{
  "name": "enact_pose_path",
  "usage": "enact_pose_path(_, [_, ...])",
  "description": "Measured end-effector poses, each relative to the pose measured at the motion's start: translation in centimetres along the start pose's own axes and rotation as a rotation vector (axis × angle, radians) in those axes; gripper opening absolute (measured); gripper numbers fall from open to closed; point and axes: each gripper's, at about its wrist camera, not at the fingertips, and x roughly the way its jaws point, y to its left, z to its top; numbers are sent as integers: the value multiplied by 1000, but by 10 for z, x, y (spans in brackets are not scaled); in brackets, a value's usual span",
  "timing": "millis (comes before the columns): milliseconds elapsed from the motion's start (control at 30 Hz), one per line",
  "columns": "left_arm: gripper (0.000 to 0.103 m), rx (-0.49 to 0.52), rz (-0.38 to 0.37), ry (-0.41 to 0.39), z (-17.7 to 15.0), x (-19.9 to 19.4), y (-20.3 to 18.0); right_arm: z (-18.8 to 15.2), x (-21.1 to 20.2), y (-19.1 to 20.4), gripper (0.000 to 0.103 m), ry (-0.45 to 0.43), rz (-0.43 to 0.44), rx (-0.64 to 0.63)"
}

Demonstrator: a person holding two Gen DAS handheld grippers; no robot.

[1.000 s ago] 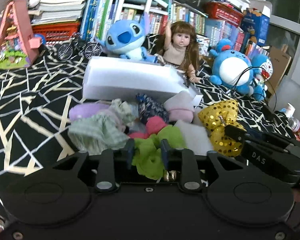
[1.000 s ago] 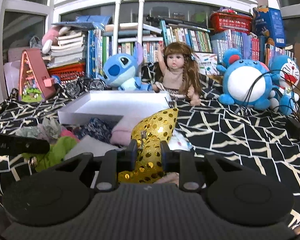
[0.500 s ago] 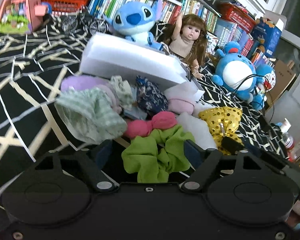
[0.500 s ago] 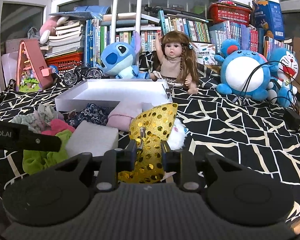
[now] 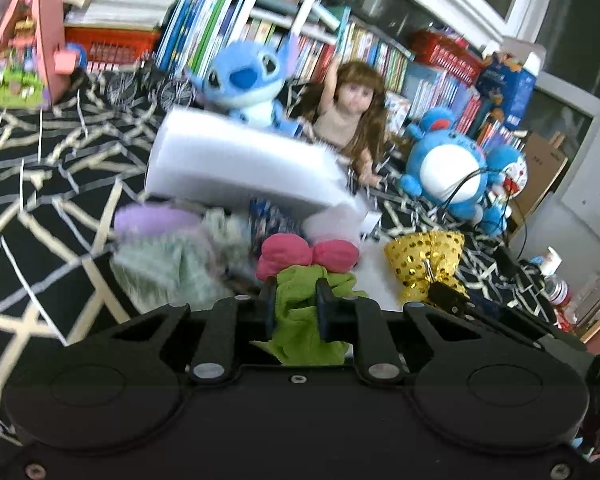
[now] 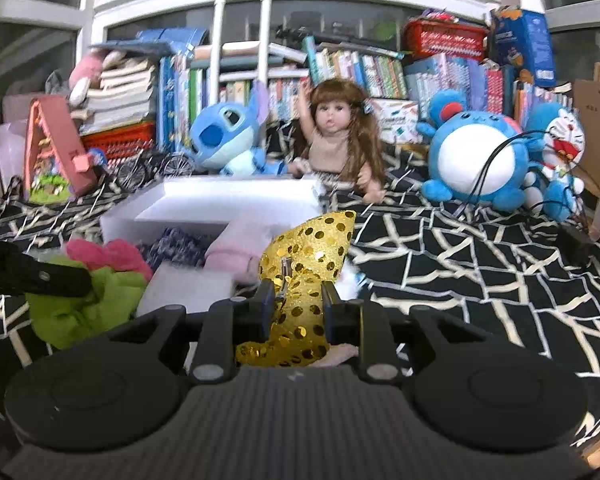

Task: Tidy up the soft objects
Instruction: 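Lift and carry the scrunchie and gold bow with both grippers into the white box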

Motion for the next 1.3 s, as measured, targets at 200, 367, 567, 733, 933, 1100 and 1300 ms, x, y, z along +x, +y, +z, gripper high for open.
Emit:
enact_pose_path(200, [18, 26, -3, -56, 27, -10, -2, 16, 5, -12, 28, -30, -9, 18])
enact_pose_path(367, [18, 48, 7, -102, 67, -5, 2, 41, 17, -29, 28, -41, 48, 64])
enact_pose_path(567, [18, 23, 34, -137, 121, 22, 9, 82, 59, -45, 28, 0, 159, 152])
enact_pose_path(733, [18, -8, 49, -70, 159, 70, 18, 113, 112, -45, 28, 74, 236, 188])
enact_pose_path(933, [18, -24, 90, 22, 173, 136, 21, 121, 172, -27, 28, 158, 251, 161])
enact_pose_path(1100, [18, -68, 97, 78, 173, 178, 29, 112, 203, -19, 28, 239, 278, 173])
enact_pose_path(1300, [18, -86, 104, 122, 167, 204, 36, 101, 222, -15, 28, 291, 299, 159])
